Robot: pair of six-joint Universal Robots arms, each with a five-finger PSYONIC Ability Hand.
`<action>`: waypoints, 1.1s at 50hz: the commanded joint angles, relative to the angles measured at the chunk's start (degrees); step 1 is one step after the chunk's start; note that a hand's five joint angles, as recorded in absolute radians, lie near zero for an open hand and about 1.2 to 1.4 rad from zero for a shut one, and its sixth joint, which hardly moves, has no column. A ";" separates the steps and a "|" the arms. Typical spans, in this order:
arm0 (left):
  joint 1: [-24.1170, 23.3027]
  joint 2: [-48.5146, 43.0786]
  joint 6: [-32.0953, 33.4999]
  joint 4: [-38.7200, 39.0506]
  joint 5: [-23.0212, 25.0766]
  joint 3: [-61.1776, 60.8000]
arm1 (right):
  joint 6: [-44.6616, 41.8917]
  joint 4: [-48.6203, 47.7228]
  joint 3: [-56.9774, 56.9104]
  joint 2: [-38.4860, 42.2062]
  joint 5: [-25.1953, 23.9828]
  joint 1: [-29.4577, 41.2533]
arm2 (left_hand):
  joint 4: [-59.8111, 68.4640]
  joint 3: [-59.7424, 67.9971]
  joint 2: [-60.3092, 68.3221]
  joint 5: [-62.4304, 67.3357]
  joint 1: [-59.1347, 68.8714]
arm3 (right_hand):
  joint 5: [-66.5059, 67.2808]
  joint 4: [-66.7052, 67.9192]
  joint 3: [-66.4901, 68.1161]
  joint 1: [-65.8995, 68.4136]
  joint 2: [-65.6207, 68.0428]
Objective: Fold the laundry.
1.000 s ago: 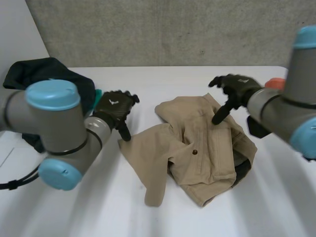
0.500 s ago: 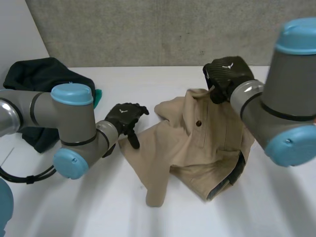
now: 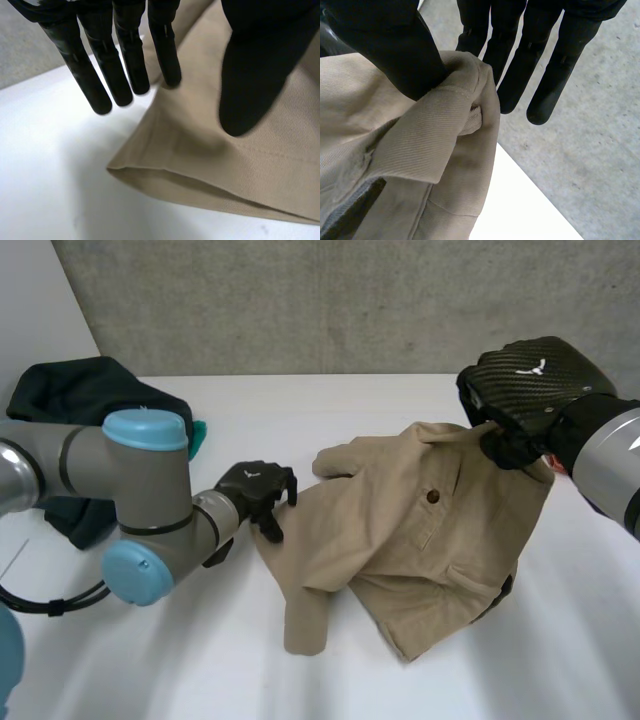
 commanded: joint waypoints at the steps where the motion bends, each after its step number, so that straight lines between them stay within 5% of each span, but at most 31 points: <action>1: -0.39 6.62 -2.73 -0.09 -0.11 -2.14 | -0.21 0.08 -1.32 0.18 -0.86 -1.47 | -12.02 -12.21 -11.43 -11.81 -8.73 | 14.72 11.43 12.19 16.27 12.94; 19: -2.93 31.05 -8.88 1.23 -0.47 -31.83 | 0.22 -3.87 -2.11 5.97 -0.86 -1.38 | -18.09 -18.27 -17.49 -17.88 -14.79 | 14.72 11.43 12.19 16.27 12.94; 34: -13.39 20.60 -14.25 11.78 -3.63 -28.43 | 0.58 -4.84 -0.70 7.38 -0.86 -1.20 | -19.78 -19.97 -19.19 -19.57 -16.49 | 14.72 11.43 12.19 16.27 12.94; 39: -15.15 13.05 -13.99 12.04 -8.89 -21.40 | 0.66 -6.33 1.67 7.38 -0.77 -1.55 | -17.94 -18.12 -17.35 -17.73 -14.64 | 14.72 11.43 12.19 16.27 12.94; 41: -15.42 10.77 -13.73 11.87 -11.09 -19.12 | 1.10 -6.94 2.20 7.38 -0.77 -1.55 | -14.92 -15.11 -14.33 -14.71 -11.63 | 14.72 11.43 12.19 16.27 12.94; 46: -16.12 5.93 -13.11 11.86 -20.48 -13.06 | 1.72 -8.18 3.52 7.38 -0.86 -2.08 | 38.59 38.40 39.18 38.80 41.88 | 14.72 11.43 12.19 16.27 12.94; 55: -11.30 13.81 -12.23 11.69 -23.93 -10.49 | 0.84 -8.97 -0.17 7.12 -0.86 -2.08 | 38.74 38.55 39.33 38.94 42.03 | 14.72 11.43 12.19 16.27 12.94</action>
